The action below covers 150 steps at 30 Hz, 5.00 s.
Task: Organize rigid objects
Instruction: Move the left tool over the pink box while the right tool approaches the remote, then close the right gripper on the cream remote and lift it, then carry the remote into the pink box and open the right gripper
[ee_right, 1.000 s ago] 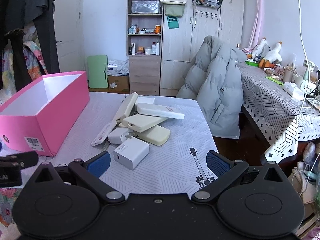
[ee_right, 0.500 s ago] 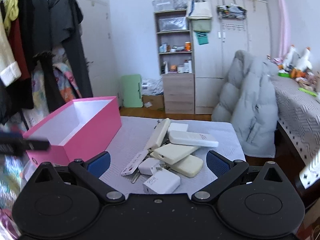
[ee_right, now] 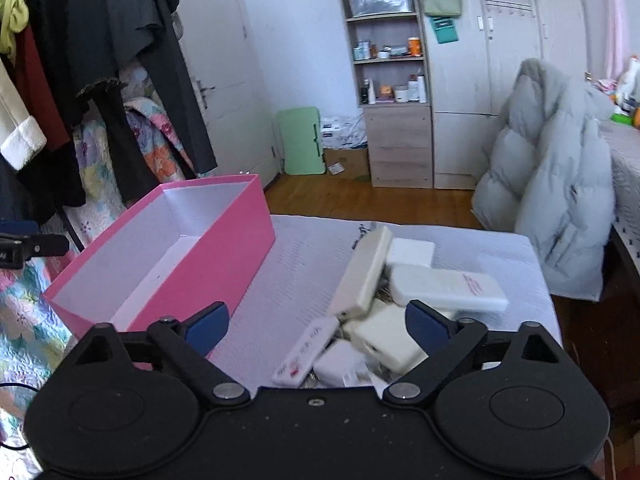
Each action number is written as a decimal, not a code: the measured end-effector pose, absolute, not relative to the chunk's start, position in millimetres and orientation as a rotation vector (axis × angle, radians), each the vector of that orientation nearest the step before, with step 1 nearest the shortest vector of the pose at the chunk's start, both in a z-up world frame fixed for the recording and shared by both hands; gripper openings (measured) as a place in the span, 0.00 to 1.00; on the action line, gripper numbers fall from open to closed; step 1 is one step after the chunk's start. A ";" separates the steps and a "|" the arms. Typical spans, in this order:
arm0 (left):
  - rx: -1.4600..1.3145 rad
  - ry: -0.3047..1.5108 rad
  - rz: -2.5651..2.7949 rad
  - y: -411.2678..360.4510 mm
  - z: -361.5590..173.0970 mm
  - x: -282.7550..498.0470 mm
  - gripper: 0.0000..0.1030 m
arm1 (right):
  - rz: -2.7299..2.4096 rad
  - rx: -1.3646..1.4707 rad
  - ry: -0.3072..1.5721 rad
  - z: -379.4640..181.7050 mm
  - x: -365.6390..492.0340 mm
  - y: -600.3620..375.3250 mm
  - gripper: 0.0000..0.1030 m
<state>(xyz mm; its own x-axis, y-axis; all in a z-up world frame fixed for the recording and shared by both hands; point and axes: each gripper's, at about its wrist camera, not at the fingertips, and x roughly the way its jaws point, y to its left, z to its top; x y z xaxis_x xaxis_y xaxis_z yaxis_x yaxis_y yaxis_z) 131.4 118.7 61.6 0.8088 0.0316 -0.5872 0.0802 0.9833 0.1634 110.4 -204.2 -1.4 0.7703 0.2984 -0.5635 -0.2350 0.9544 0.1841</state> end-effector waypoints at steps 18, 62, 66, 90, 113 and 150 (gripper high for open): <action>0.156 0.878 0.011 183.0 5.4 258.1 0.35 | 0.342 0.022 0.785 -27.0 247.3 -194.4 0.63; -0.019 0.775 -0.008 192.3 -16.7 253.8 0.02 | 0.195 0.102 1.034 -78.9 294.0 -180.6 0.55; -0.054 0.752 -0.019 190.2 -20.2 253.4 0.02 | 0.191 0.107 0.952 -68.8 283.8 -184.1 0.31; -0.087 0.717 -0.012 190.8 -23.7 246.4 0.03 | 0.267 -0.073 0.691 -9.7 243.4 -151.8 0.20; -0.093 0.699 -0.003 188.9 -23.1 246.3 0.03 | 0.676 -0.141 1.072 -20.4 318.1 29.0 0.20; -0.085 0.677 0.004 191.6 -26.4 243.8 0.03 | 0.678 0.278 1.020 30.7 271.5 -91.8 0.30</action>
<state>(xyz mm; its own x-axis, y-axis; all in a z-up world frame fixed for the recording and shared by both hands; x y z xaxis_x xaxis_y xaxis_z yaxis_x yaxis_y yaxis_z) 243.8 191.6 -26.4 0.7793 -0.0236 -0.6262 -0.0317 0.9965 -0.0770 271.5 -91.8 30.7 0.3438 0.6373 -0.6896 -0.3896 0.7650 0.5128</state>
